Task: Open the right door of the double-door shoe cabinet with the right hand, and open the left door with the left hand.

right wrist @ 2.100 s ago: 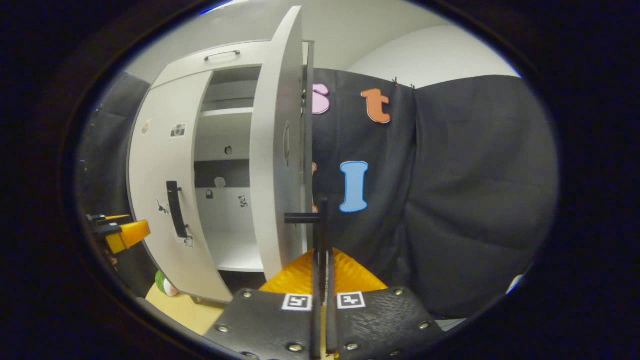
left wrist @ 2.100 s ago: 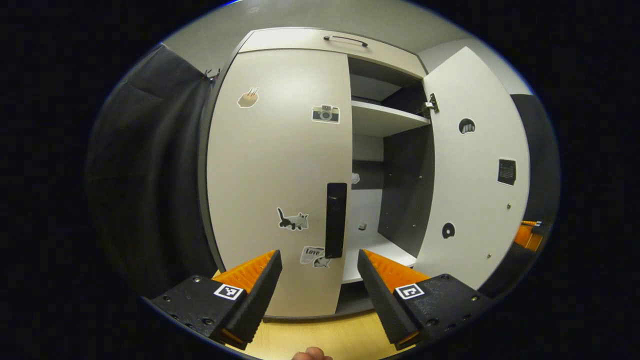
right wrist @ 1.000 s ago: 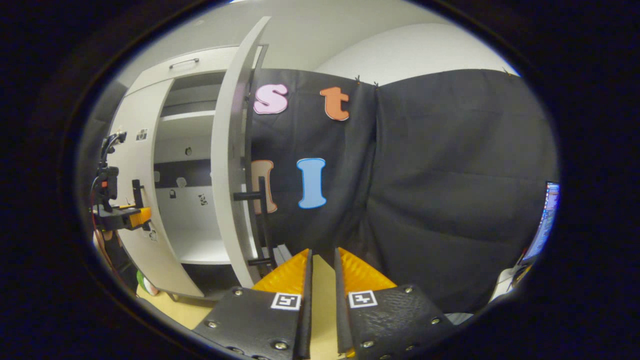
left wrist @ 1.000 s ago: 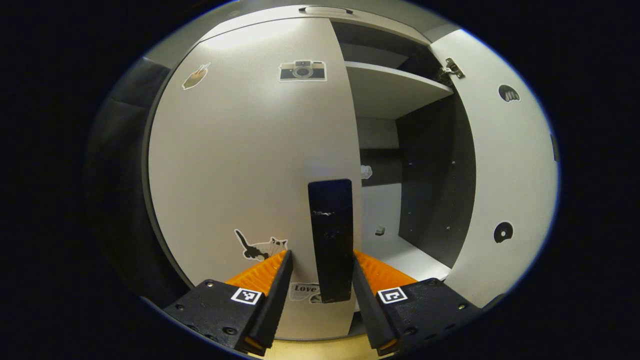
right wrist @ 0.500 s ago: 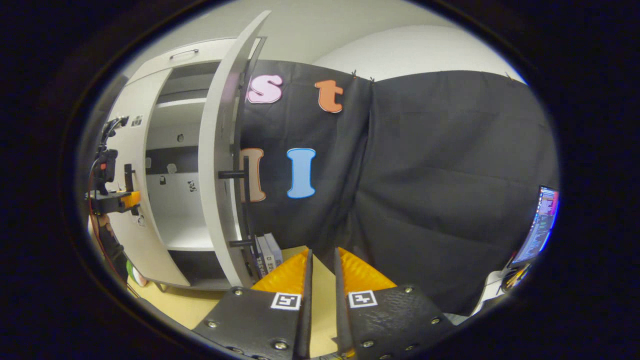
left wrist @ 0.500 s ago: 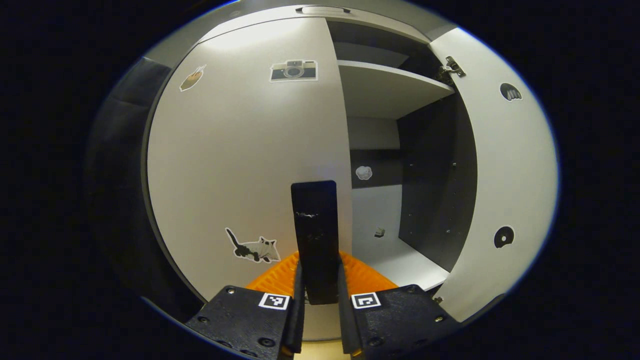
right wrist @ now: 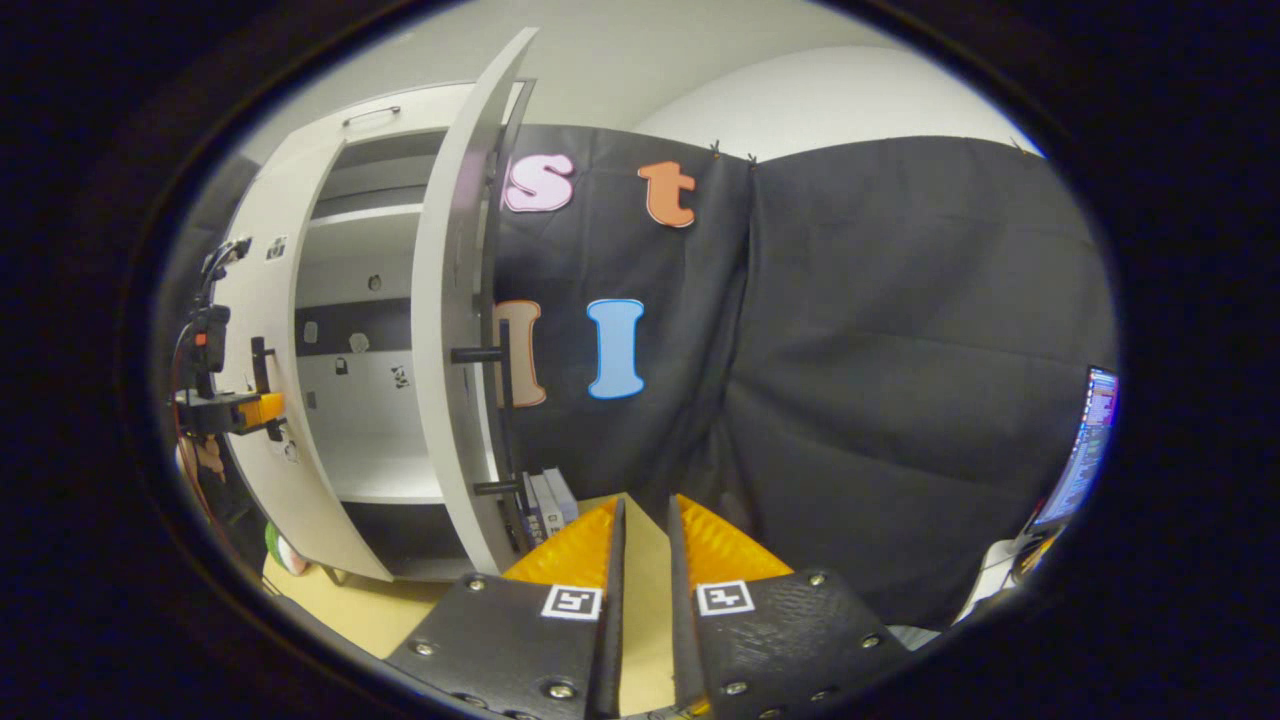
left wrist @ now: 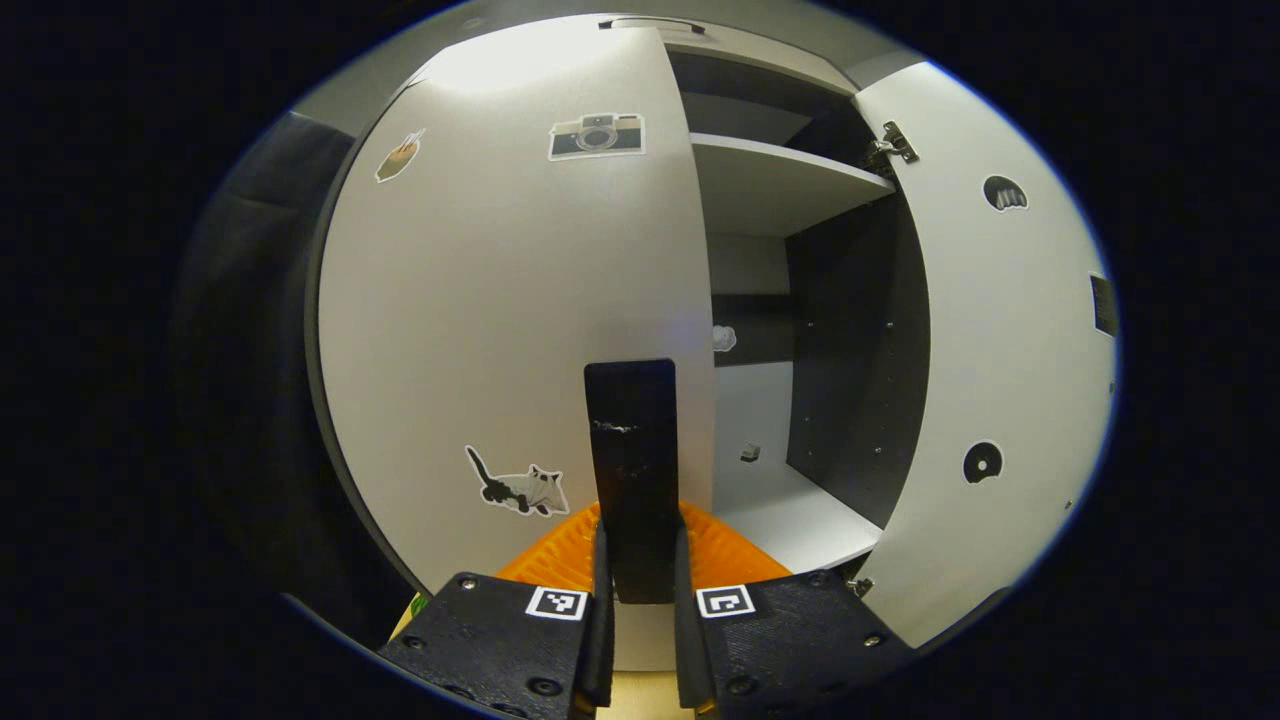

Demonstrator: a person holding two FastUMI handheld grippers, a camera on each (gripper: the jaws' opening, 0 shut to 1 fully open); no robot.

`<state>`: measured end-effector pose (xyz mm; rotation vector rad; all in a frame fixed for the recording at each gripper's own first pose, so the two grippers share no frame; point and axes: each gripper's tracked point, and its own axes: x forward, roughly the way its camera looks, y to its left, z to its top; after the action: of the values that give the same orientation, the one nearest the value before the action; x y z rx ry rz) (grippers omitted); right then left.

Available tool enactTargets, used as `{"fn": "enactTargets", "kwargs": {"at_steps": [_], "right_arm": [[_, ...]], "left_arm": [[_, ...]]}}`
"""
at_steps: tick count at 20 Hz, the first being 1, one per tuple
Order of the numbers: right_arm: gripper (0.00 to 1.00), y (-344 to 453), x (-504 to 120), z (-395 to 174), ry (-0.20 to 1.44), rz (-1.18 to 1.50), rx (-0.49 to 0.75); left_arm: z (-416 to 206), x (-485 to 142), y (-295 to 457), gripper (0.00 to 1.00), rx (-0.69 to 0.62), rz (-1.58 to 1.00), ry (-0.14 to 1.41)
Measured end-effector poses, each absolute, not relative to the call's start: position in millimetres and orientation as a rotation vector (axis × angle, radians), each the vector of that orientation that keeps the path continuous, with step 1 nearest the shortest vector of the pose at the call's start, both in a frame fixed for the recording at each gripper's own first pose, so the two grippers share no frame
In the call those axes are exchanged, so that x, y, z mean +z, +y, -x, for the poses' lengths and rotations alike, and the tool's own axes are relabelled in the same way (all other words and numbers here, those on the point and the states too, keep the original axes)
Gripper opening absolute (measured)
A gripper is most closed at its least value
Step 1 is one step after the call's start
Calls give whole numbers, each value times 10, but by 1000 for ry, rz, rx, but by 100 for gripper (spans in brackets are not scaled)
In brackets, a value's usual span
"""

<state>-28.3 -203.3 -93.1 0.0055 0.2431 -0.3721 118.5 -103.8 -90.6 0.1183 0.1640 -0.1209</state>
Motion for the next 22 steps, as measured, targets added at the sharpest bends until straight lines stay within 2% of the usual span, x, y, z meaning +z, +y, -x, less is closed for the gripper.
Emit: {"fn": "enactTargets", "kwargs": {"at_steps": [12, 22], "right_arm": [[21, -1768, -915, 264, 245, -49, -278], [21, -1586, -888, 222, 239, -29, -210]], "left_arm": [[-526, -846, -717, 24, -144, -98, 171], [-70, -782, -322, 24, -102, -98, 176]]}}
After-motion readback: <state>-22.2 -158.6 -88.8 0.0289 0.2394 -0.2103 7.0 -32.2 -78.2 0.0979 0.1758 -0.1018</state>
